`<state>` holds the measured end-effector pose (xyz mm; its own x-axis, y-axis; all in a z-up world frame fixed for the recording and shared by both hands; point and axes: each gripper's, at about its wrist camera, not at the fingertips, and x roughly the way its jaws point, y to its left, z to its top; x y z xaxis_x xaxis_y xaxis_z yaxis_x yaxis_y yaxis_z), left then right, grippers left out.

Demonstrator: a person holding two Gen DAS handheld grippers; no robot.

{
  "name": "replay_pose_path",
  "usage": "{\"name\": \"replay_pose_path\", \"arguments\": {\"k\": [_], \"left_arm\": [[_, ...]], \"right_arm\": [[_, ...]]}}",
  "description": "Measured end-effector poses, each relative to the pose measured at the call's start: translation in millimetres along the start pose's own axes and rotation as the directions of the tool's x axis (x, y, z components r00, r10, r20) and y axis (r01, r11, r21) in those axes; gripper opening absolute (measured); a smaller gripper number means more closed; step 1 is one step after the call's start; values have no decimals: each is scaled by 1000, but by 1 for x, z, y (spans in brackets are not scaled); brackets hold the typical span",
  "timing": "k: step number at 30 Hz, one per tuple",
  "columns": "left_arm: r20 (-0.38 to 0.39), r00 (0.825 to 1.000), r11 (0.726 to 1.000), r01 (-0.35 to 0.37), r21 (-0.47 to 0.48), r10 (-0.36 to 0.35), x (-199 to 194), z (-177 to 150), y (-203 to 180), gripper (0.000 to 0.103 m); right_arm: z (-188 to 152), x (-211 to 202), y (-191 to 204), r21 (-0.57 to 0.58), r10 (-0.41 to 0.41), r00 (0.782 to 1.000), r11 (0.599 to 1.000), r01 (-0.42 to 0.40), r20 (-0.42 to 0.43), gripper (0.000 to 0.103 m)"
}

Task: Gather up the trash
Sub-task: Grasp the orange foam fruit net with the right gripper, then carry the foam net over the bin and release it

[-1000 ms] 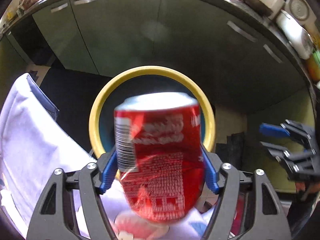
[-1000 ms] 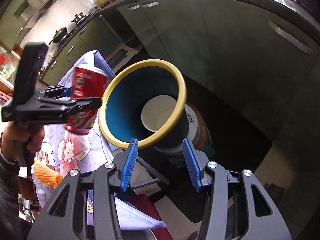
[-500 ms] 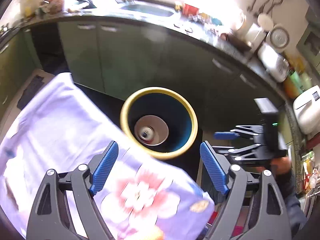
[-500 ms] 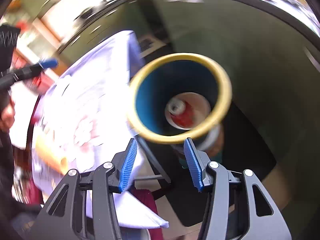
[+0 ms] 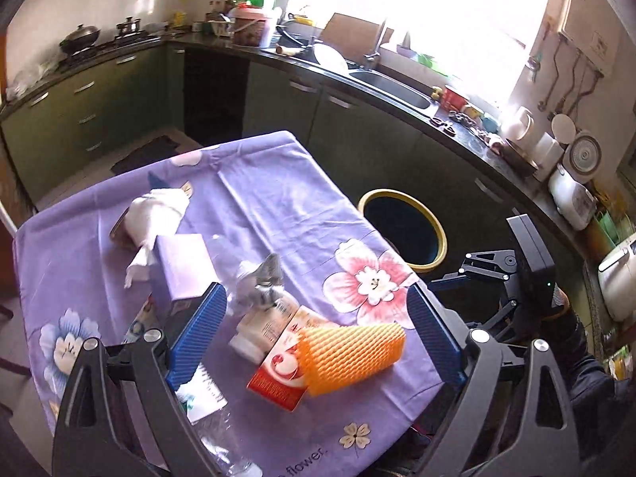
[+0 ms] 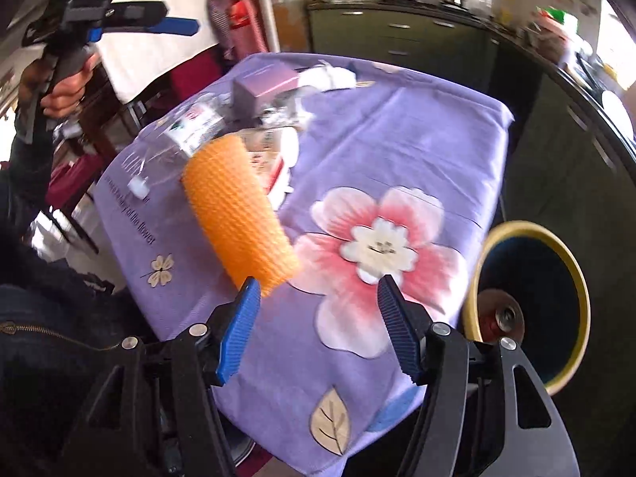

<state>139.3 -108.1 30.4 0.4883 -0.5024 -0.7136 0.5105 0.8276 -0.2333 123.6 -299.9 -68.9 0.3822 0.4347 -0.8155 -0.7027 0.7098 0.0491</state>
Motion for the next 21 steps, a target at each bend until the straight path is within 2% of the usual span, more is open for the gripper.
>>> {"name": "replay_pose_path", "arguments": {"k": [1, 4, 9, 10, 11, 12, 14, 15, 21], "left_arm": [[6, 1000, 1000, -11, -25, 11, -4, -9, 7, 87], [21, 999, 996, -27, -89, 29, -14, -32, 25, 88], [54, 997, 986, -44, -161, 54, -28, -63, 43, 88], [62, 996, 984, -50, -169, 61, -29, -68, 45, 88], [69, 995, 983, -52, -179, 66, -31, -71, 48, 88], [75, 995, 981, -51, -188, 66, -33, -75, 49, 88], [89, 994, 977, -46, -207, 66, -36, -80, 52, 88], [96, 993, 975, -43, -219, 65, -37, -82, 55, 88], [118, 989, 967, -59, -248, 90, -43, -88, 64, 89]], "right_arm": [[4, 8, 12, -44, 2, 1000, 999, -2, -9, 69], [14, 34, 34, -141, -3, 999, 990, -4, -49, 70], [21, 56, 35, -178, -6, 996, 984, -10, -88, 69], [22, 59, 35, -177, 2, 996, 984, -19, -93, 61], [23, 60, 34, -179, -1, 995, 984, -16, -96, 47], [23, 61, 35, -184, -16, 995, 983, -2, -97, 42], [22, 59, 36, -189, -26, 995, 982, 8, -94, 19], [20, 55, 35, -183, -21, 996, 983, 5, -85, 14], [17, 21, 33, -101, -18, 1000, 995, 19, 6, 12]]}}
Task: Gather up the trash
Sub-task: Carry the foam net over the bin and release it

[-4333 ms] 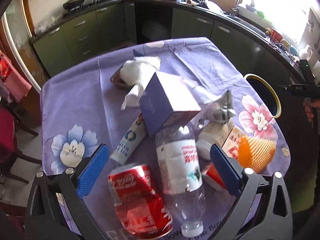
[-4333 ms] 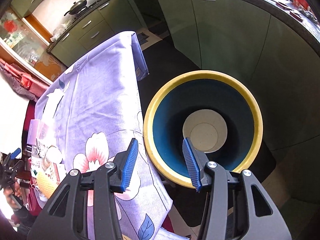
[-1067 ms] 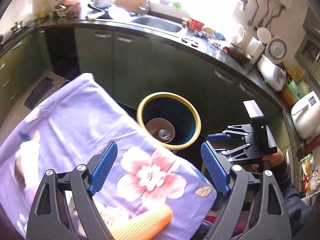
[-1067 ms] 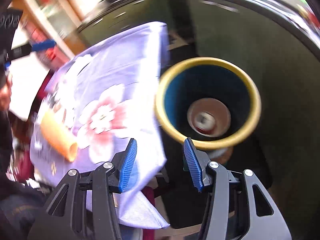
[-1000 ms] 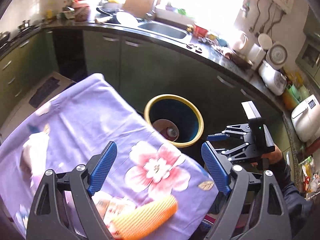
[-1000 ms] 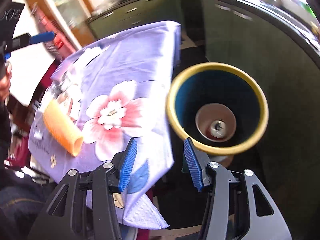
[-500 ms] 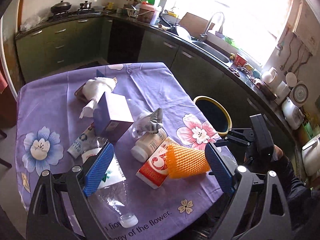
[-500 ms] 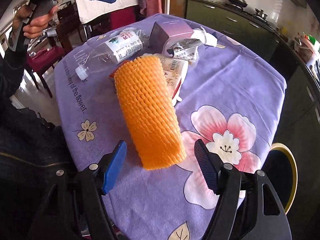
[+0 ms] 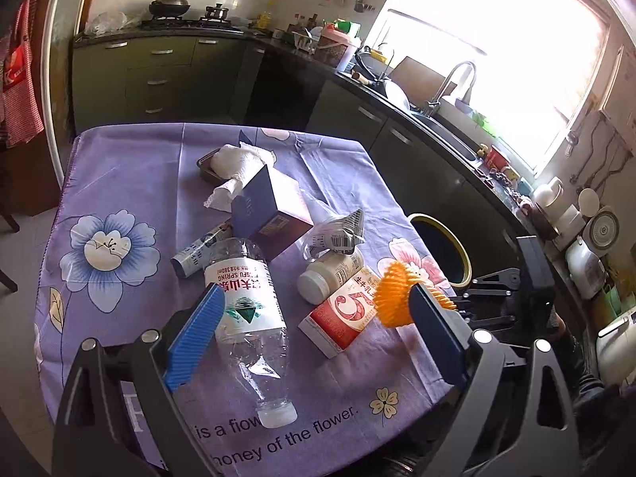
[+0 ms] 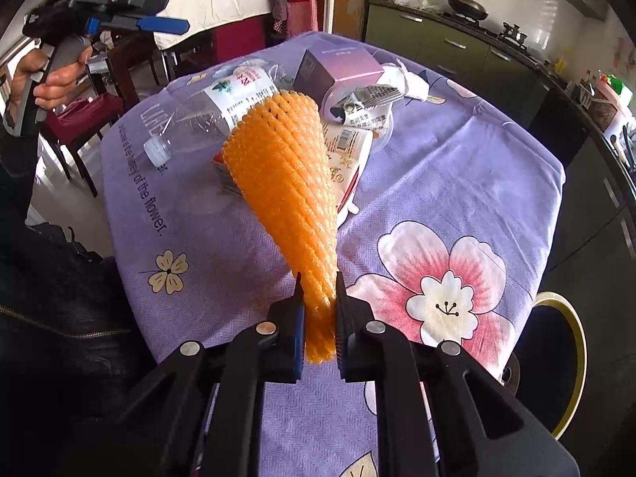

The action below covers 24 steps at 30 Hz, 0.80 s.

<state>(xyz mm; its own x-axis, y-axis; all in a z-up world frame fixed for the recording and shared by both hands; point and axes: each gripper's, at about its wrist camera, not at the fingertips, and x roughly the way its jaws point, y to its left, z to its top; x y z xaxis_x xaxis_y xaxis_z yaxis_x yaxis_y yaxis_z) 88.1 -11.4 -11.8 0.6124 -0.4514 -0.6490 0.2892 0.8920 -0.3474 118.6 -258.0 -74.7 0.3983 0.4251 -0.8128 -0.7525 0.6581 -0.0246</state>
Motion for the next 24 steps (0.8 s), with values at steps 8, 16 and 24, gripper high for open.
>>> {"name": "replay_pose_path", "arguments": {"k": [8, 16, 24], "left_arm": [[-2, 1000, 999, -3, 48, 3, -2, -5, -7, 91], [-31, 999, 996, 13, 83, -10, 4, -10, -15, 91], [-63, 998, 992, 26, 127, -18, 7, -12, -25, 92]], "right_arm": [[-27, -63, -99, 387, -235, 972, 896, 217, -1, 13], [-79, -33, -225, 600, -343, 883, 648, 469, -319, 14], [-98, -20, -263, 701, -347, 880, 537, 469, -323, 60]]}}
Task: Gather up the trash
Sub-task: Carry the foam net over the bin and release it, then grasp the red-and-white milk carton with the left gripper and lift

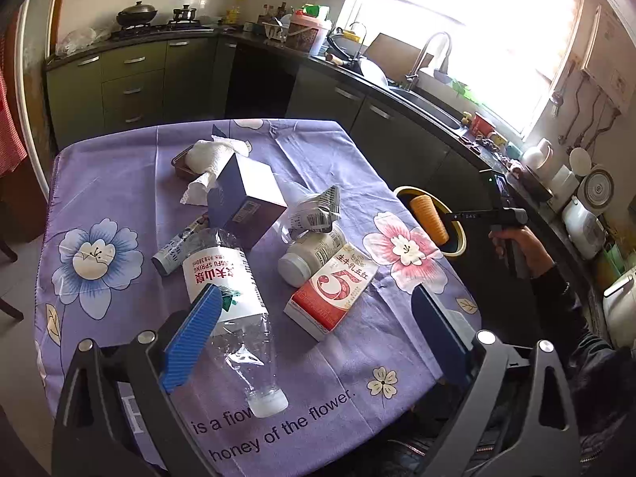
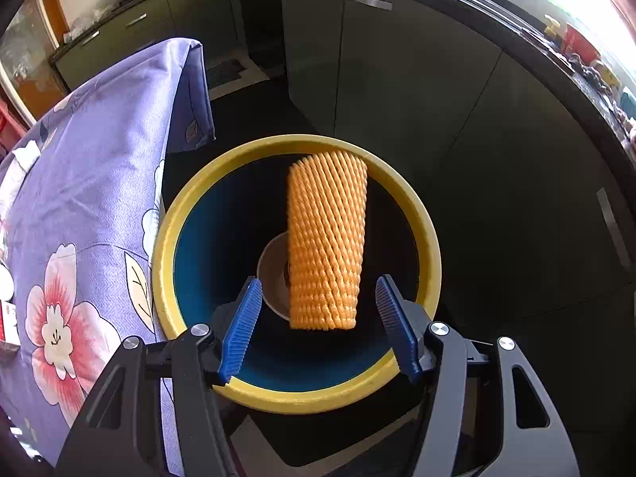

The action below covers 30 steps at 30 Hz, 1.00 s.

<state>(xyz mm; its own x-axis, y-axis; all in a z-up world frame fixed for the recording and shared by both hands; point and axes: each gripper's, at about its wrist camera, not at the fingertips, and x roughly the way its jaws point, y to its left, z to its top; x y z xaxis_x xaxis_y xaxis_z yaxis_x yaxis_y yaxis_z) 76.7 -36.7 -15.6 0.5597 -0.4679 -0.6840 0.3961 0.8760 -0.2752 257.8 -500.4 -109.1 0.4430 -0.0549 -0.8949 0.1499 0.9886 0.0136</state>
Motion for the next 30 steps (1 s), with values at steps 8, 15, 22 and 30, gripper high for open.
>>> {"name": "replay_pose_path", "arguments": {"k": [8, 15, 22, 30], "left_arm": [[-102, 991, 996, -87, -36, 83, 24, 3, 6, 93], [-222, 967, 990, -137, -33, 127, 60, 9, 8, 93], [-332, 943, 958, 70, 280, 28, 101, 12, -54, 93], [-440, 897, 901, 150, 408, 49, 143, 14, -70, 93]], "right_arm": [[-22, -21, 16, -51, 16, 1000, 999, -15, 19, 60], [-27, -24, 28, -84, 49, 999, 995, -47, 22, 60], [-39, -30, 36, -106, 79, 997, 991, -76, 20, 60], [-42, -30, 34, -105, 88, 996, 991, -86, 14, 60]]}}
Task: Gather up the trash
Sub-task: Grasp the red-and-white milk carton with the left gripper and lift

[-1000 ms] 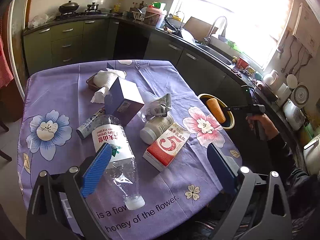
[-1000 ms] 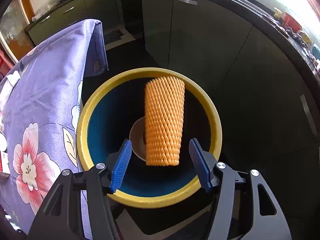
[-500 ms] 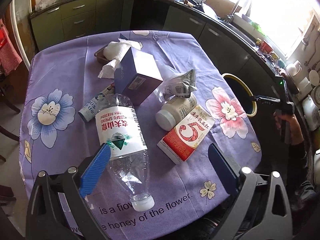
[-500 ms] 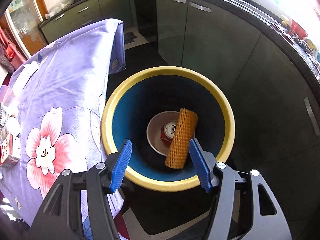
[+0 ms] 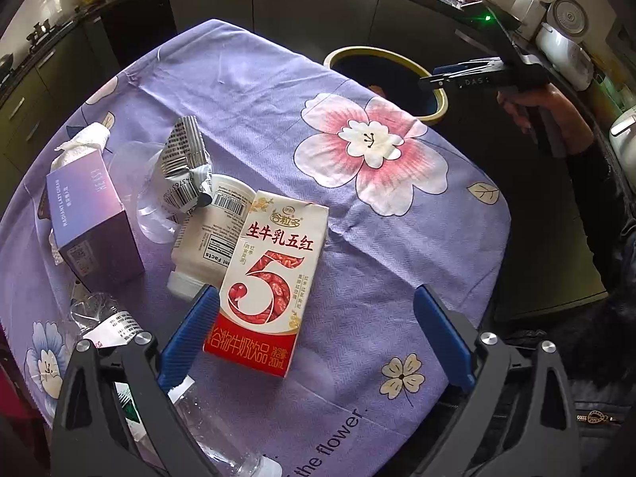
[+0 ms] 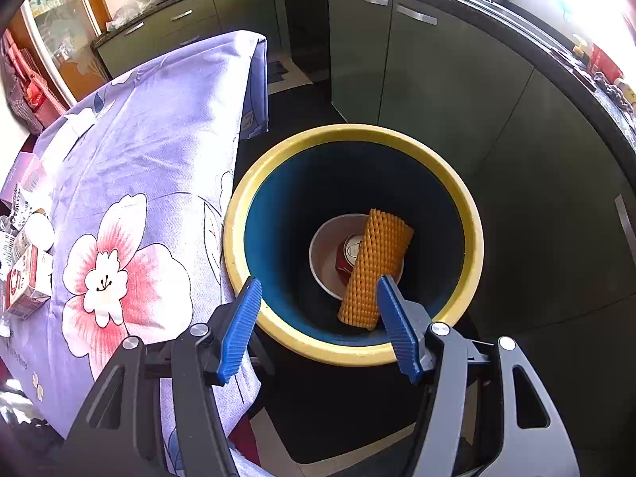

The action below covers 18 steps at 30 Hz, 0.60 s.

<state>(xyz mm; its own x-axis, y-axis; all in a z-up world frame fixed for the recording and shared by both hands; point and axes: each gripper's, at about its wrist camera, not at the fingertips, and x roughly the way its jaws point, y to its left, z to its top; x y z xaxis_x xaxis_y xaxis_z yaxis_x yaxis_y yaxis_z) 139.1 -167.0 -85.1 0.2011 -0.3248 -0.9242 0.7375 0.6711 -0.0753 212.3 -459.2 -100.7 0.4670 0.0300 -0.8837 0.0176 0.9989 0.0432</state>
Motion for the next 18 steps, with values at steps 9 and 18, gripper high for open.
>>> {"name": "replay_pose_path", "arguments": {"k": [9, 18], "left_arm": [[-70, 997, 999, -17, 34, 19, 18, 5, 3, 93], [-104, 994, 998, 20, 64, -13, 24, 5, -1, 93]], "right_arm": [[3, 11, -1, 6, 15, 1000, 1000, -15, -17, 60], [2, 17, 2, -1, 18, 999, 1000, -18, -33, 60]]}}
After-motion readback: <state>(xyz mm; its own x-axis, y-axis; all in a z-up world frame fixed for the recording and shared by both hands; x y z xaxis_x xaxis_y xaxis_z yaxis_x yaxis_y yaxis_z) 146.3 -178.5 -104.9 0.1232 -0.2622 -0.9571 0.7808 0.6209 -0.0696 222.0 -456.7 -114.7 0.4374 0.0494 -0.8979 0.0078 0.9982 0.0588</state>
